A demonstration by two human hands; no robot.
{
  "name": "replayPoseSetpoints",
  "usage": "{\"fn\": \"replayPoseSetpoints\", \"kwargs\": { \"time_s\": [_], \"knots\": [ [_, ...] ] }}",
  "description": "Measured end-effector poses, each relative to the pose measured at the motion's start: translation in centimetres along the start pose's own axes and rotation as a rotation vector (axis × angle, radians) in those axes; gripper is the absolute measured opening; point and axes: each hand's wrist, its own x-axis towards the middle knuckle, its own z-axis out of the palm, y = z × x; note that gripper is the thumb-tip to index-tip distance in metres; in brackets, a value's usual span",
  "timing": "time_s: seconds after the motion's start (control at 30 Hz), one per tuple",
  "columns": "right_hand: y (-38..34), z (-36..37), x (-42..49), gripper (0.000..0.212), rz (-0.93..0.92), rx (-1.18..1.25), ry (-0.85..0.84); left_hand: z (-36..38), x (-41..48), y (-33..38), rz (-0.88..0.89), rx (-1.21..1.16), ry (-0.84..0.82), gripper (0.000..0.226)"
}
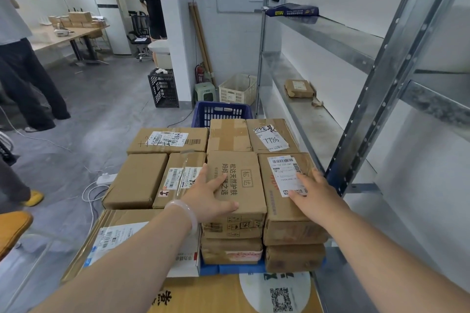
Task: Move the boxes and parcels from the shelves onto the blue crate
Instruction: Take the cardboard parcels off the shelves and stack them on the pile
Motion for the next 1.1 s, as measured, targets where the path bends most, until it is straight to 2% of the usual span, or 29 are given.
{"fn": "replayPoseSetpoints", "kwargs": {
  "time_s": [0.33, 0.57, 0.83, 1.1],
  "knots": [
    [0.5, -1.3, 2.6, 0.064, -0.048, 0.039, 0.037, -1.5, 2.2, 0.1, -0.004, 0.013, 0.113, 0.077],
    [-1.9, -3.4, 7.5, 0.066, -0.104, -0.039, 0.049, -3.7, 6.3, 3.3, 0.030, 0.238, 0.139, 0.073],
    [-3.0, -4.6, 14.8, 0.068, -0.118, -0.125, 0.000, -5.8, 12.9, 4.5, -0.024, 0.405, 0.139, 0.070],
    [-1.6, -3.0, 19.7, 0.077, -0.010, 0.039, -0.138, -6.3, 16.7, 2.5, -0.156, 0.271, 0.027, 0.084]
  ]
}}
